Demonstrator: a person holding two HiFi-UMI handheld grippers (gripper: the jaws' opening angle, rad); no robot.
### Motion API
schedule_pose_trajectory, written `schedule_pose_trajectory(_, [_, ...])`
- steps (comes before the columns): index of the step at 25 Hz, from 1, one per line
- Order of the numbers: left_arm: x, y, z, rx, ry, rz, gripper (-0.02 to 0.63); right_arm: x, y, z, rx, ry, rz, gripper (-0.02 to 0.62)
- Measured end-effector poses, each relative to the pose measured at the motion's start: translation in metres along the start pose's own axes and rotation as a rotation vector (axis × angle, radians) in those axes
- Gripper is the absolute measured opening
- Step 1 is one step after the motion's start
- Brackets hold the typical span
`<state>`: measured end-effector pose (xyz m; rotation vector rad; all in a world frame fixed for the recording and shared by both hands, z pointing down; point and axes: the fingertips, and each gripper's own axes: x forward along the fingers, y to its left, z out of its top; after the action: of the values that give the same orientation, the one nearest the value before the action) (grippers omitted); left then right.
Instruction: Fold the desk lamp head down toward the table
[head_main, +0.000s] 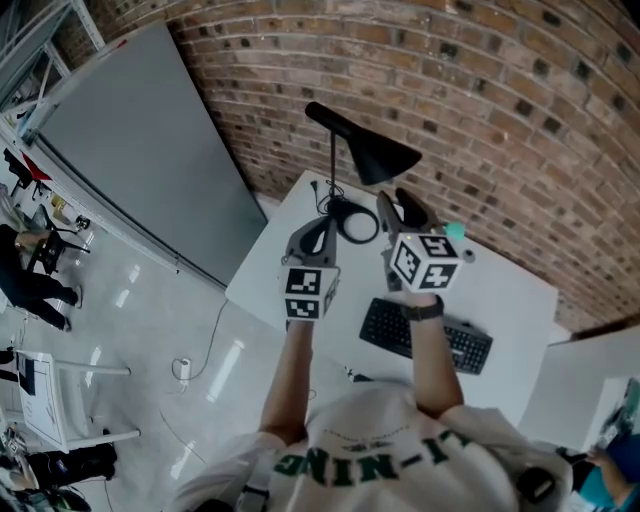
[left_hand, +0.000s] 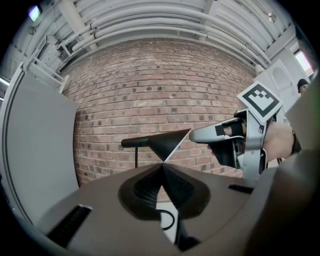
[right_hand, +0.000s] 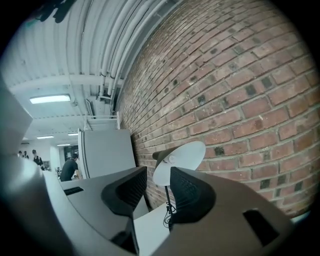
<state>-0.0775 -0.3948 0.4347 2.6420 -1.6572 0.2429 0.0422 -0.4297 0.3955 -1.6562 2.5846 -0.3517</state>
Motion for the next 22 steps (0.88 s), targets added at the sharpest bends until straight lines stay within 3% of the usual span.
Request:
schedule_pose_trajectory(14, [0.015, -0.001, -0.013, -0.006, 0.029, -0.003, -0.002, 0.025, -0.004, 0.0, 0.045, -0.001, 0.016, 0.137])
schedule_pose_trajectory(22, [0.015, 0.003, -0.02, -0.011, 0.037, -0.001, -0.002, 0.03, 0.0, 0.003, 0.045, -0.006, 0.042, 0.043])
